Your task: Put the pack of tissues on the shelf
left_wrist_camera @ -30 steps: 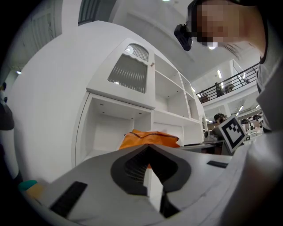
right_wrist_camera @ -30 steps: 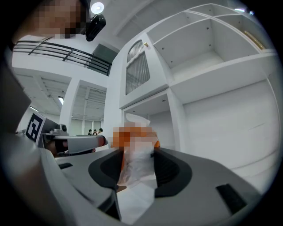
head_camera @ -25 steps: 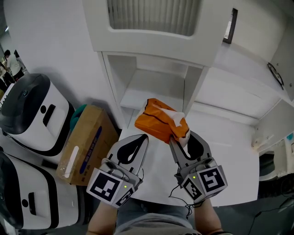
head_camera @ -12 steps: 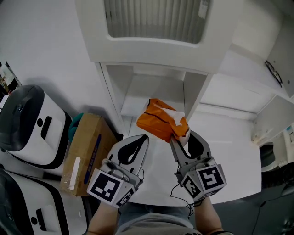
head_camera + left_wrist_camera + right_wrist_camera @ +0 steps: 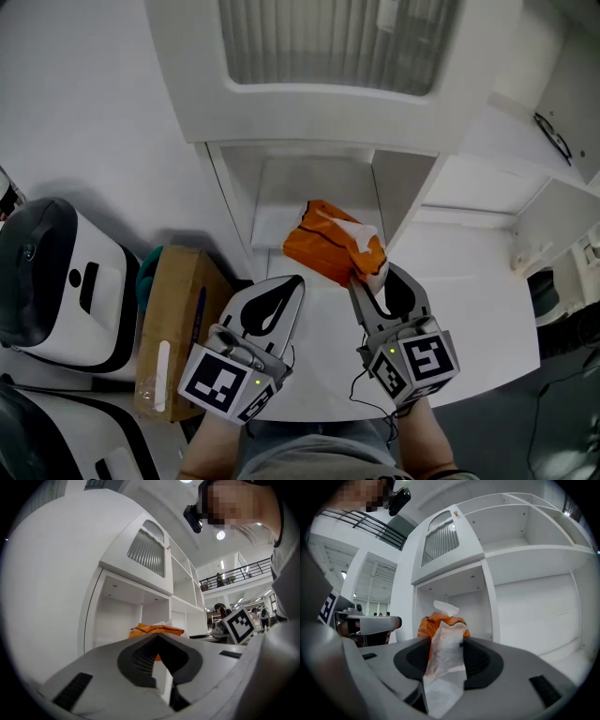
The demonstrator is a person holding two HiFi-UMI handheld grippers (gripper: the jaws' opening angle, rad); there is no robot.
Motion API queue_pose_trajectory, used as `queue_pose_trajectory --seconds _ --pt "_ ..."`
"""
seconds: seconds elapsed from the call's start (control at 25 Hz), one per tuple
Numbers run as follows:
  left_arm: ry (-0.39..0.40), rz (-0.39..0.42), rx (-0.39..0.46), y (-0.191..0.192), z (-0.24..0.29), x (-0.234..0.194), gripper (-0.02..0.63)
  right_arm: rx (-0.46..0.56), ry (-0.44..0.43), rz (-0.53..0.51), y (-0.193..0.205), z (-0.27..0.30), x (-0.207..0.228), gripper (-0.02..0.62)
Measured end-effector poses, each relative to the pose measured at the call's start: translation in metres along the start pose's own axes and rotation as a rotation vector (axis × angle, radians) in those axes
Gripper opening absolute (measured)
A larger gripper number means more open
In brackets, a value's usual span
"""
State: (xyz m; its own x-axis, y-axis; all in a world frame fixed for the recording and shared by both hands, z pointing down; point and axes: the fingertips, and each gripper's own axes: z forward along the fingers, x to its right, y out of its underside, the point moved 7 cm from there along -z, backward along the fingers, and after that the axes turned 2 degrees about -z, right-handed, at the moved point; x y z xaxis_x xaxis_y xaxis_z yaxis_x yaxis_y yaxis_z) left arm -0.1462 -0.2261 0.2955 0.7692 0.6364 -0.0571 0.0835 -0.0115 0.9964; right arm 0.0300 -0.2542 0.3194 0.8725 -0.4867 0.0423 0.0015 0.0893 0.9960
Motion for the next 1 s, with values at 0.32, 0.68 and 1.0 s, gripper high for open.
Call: queue_pose_trajectory --seconds 0.32,0.68,1.0 --pt "0.048 -0.015 -0.012 0.004 -0.003 -0.019 0.035 -0.028 0.071 -0.005 0.011 0.015 -0.005 0.192" --pt "0.066 -0.019 -0.024 0.007 -0.004 -0.033 0.035 -0.051 0.118 -0.008 0.020 0.028 -0.006 0.192" --pt "0.051 -0.026 -0.027 0.010 -0.006 -0.042 0.035 -0.063 0.130 -0.020 0.020 0.042 -0.005 0.195"
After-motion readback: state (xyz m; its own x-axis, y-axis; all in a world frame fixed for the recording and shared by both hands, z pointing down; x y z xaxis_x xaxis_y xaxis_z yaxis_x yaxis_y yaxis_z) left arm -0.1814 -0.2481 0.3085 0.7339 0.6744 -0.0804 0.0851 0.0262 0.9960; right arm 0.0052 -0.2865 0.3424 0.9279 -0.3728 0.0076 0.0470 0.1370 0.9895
